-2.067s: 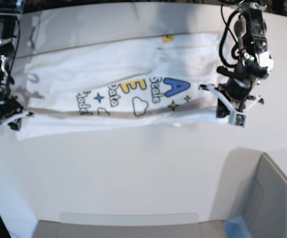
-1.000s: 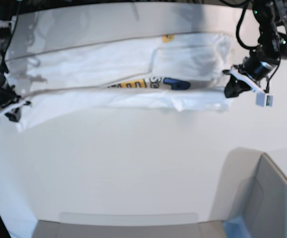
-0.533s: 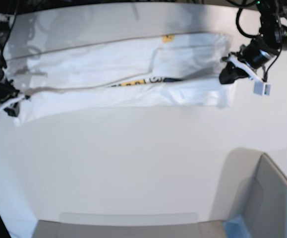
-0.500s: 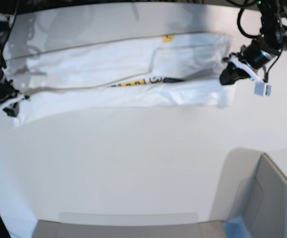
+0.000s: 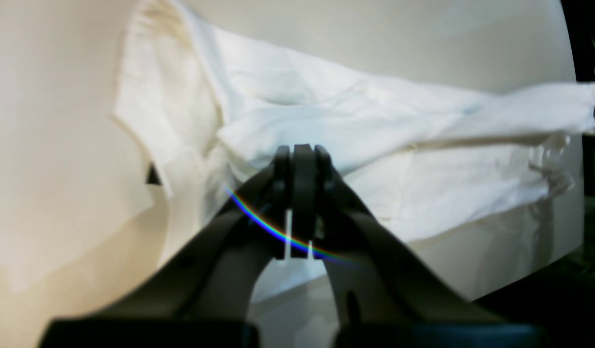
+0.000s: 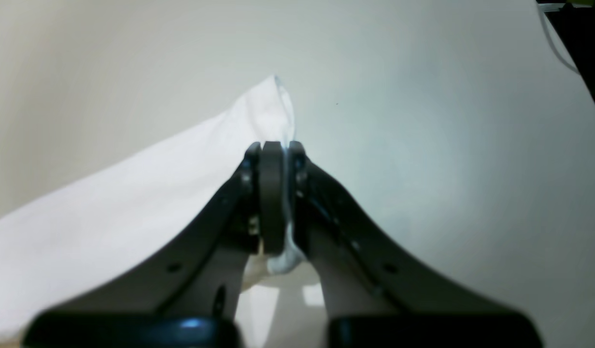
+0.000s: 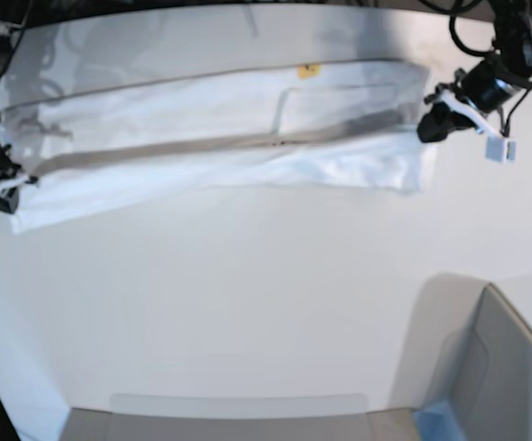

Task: Layout the t-shirt on the table in an organized manner, then fold the t-shirt properly
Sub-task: 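Lay the folded hem down along the collar and open both grippers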

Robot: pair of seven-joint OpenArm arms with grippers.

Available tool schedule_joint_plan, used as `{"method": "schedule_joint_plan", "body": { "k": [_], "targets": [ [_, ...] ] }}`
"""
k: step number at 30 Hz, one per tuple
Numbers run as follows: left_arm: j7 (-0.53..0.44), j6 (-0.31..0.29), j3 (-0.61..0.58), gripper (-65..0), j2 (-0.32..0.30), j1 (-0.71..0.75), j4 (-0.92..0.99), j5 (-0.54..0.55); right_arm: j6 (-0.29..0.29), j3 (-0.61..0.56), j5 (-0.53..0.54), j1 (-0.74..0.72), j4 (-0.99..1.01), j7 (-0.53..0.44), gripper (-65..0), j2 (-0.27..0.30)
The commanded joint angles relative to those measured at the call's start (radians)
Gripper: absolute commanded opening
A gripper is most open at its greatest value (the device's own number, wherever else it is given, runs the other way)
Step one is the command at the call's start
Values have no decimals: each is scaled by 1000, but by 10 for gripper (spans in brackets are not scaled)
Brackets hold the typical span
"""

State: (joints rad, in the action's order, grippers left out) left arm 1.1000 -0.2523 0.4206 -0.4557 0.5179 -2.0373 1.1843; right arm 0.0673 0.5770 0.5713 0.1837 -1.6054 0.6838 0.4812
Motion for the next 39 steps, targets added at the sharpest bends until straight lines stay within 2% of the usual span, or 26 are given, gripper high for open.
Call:
{"method": "schedule_joint_plan", "body": {
  "k": [1,5,11,16,21,25,39],
  "targets": [
    [-10,-3,44,-650,-15,14,-16,42,-2,11,0,-13,-17,-5,-650,23],
    [-8,-3,106,-650,-36,41,-16,85,-1,48,2,-19,-17,18,-650,11],
    [-8,-3,53,-650,-47,41,-15,75,1,48,0,-10,-16,18,-650,1],
    [-11,-3,14,-650,-45,63,-15,73,32,50,-1,26,-11,17,-650,1],
    [-11,-3,14,-650,-44,71,-13,-20,32,50,-3,61,-8,12,-650,0],
    [-10,-3,13,-650,-15,71,-13,-60,32,54,-6,61,1,12,-650,-20],
    [-10,-3,13,-650,5,83,-13,-62,32,53,-6,61,90,11,-650,-19]
  ]
}}
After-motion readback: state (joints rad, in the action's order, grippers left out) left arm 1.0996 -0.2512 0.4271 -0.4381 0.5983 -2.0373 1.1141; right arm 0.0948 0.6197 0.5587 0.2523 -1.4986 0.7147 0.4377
